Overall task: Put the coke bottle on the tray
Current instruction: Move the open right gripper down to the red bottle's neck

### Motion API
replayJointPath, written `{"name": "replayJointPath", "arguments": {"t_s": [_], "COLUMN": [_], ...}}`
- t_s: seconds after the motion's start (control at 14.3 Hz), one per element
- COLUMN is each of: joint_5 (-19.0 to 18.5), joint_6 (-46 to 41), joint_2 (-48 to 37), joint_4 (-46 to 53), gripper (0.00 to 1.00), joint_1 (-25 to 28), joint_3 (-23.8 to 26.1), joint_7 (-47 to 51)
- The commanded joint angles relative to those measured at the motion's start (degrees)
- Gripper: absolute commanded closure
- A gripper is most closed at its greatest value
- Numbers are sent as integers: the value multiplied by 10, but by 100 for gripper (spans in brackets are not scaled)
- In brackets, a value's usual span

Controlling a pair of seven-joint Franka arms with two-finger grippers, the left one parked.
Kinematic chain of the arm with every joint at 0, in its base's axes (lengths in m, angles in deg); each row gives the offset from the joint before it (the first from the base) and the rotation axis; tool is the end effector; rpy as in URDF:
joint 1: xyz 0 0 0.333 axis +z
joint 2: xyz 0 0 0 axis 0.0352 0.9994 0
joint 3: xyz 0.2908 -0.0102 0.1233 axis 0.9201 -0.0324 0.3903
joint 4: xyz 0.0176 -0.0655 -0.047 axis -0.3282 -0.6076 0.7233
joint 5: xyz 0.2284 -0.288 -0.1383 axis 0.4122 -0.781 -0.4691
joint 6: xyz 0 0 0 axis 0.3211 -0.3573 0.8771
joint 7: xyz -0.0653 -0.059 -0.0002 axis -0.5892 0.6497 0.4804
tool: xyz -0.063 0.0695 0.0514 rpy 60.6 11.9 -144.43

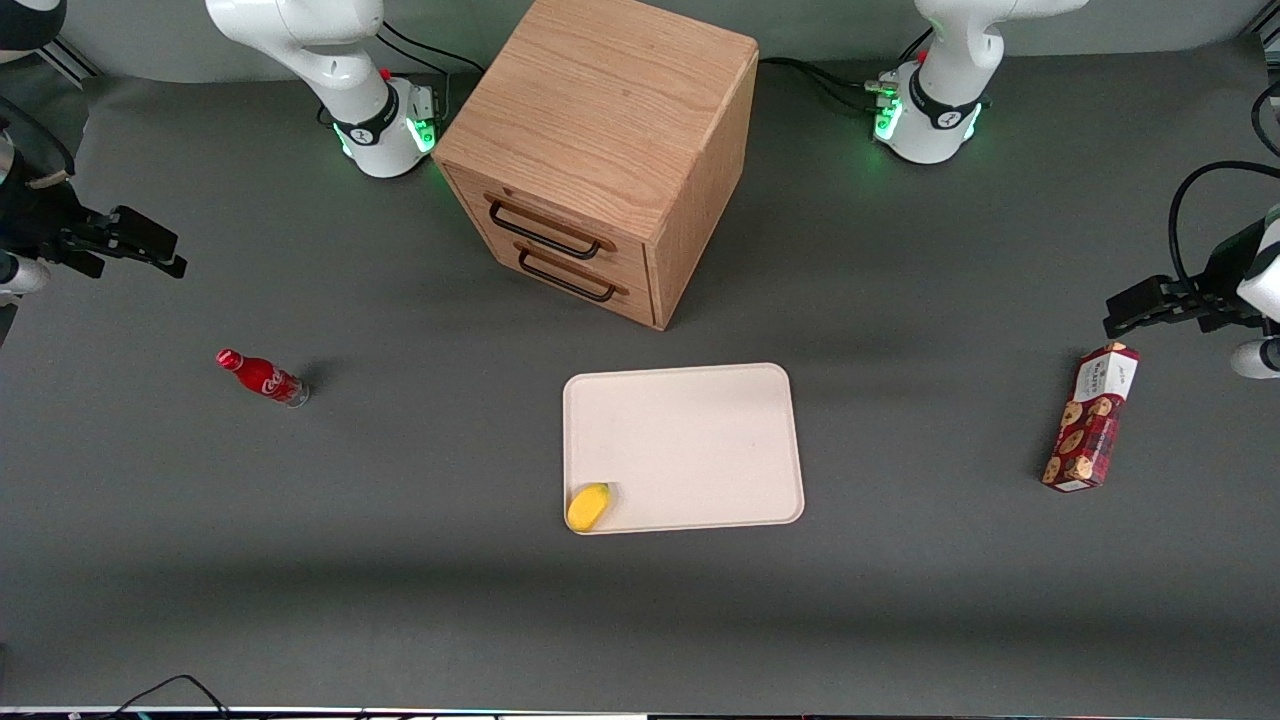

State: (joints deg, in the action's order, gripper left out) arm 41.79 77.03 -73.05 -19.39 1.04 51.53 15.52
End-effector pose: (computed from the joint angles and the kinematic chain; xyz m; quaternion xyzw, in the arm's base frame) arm 0.5199 -0.0111 0.6263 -0.9996 0.0285 0.0076 0.0005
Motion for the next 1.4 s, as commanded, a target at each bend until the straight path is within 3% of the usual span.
{"name": "replayJointPath", "arguments": {"t_s": [0.0, 0.35, 0.56, 0.77, 1.05, 1.33], "joint_5": [13, 5, -18, -19, -18, -15], "joint_6": [-28, -29, -7, 127, 316, 419], "joint_2": [1, 8, 22, 24, 36, 86], "joint_4": [15, 9, -22, -139, -292, -327], "gripper": [0, 0, 0, 0, 0, 0], "joint_1": [-1, -7, -8, -8, -7, -8], "joint_3": [-3, -17, -80, -127, -136, -136], "joint_7": [15, -15, -124, -188, -183, -181]}}
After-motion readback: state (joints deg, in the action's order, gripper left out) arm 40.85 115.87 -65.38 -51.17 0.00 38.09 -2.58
